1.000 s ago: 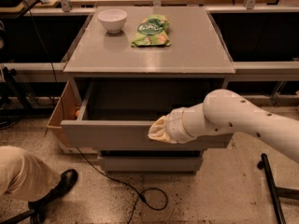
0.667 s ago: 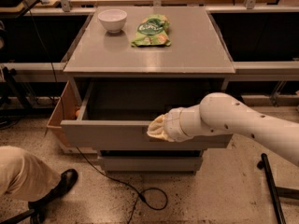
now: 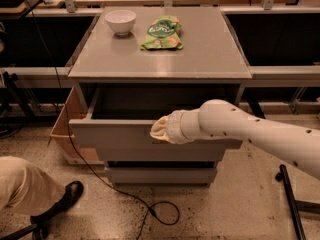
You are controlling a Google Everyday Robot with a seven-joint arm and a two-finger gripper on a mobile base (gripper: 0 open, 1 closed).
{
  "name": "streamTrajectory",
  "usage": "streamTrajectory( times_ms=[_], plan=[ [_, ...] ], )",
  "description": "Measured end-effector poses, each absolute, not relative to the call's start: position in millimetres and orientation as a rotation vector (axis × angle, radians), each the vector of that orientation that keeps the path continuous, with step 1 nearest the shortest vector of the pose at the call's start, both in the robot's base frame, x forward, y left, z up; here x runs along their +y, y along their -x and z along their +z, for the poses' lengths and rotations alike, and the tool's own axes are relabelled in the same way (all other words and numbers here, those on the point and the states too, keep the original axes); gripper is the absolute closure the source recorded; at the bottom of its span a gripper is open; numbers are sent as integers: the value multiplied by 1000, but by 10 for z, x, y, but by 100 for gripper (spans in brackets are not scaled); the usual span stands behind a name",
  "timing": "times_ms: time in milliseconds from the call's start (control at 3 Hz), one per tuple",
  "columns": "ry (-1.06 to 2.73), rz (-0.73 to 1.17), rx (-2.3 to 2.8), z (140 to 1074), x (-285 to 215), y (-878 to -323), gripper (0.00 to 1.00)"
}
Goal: Close top drawer
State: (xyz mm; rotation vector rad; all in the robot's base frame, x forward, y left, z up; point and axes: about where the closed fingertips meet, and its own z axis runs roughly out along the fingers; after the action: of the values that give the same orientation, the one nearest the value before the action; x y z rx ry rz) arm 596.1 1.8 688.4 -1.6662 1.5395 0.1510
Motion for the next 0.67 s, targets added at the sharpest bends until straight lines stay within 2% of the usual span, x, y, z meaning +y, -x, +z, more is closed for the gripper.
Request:
streamTrajectory(
  times_ms=[667],
  plan=[
    [1649,101,1494,6871,206,-6298,100]
  ],
)
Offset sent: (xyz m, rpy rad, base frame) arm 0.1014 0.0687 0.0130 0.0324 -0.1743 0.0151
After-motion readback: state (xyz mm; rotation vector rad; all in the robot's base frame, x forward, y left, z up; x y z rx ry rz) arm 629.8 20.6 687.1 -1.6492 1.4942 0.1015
